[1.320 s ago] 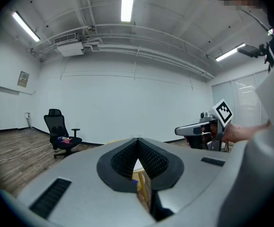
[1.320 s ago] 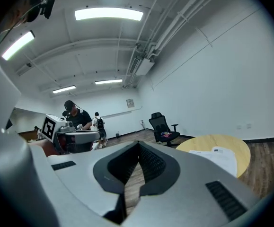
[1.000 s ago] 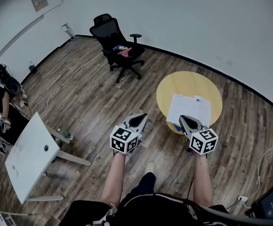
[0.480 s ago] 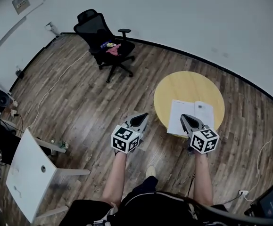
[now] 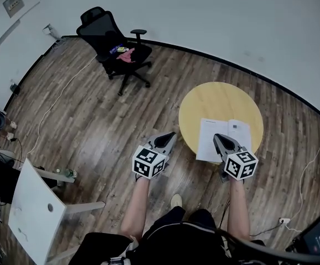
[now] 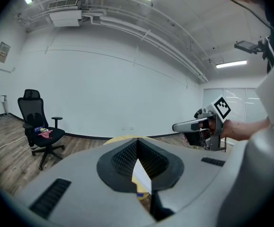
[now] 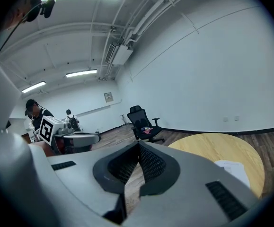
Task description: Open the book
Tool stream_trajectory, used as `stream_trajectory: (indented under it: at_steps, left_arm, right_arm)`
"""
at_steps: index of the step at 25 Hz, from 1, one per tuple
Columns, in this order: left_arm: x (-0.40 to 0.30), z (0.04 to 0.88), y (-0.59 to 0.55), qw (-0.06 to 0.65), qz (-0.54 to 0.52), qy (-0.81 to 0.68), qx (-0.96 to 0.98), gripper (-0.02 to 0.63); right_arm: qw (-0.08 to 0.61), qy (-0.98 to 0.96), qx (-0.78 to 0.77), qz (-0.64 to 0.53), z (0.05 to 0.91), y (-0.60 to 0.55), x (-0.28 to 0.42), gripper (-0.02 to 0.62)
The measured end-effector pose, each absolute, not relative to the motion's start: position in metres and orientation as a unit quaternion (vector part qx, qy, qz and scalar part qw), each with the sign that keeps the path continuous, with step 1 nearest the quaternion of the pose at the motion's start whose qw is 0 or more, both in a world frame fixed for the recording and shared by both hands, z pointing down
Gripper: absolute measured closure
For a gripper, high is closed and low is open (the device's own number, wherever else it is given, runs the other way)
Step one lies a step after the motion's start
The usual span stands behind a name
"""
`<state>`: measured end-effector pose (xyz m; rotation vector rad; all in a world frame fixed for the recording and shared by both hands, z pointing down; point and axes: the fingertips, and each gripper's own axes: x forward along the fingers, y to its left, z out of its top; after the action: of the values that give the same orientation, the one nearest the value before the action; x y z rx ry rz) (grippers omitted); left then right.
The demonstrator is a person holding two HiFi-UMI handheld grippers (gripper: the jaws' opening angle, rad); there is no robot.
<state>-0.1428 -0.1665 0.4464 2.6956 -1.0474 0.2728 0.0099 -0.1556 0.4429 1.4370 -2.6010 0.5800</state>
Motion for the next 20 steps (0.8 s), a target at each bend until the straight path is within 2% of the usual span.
stream_trajectory:
  at_steps: [20]
  left_arm:
    - [-0.12,0.462,-0.178,0.135,0.101,-0.366,0.915,0.607]
  right_arm:
    - [0.073,-0.86,0.462,0.204,0.465,-0.168,0.026,0.598]
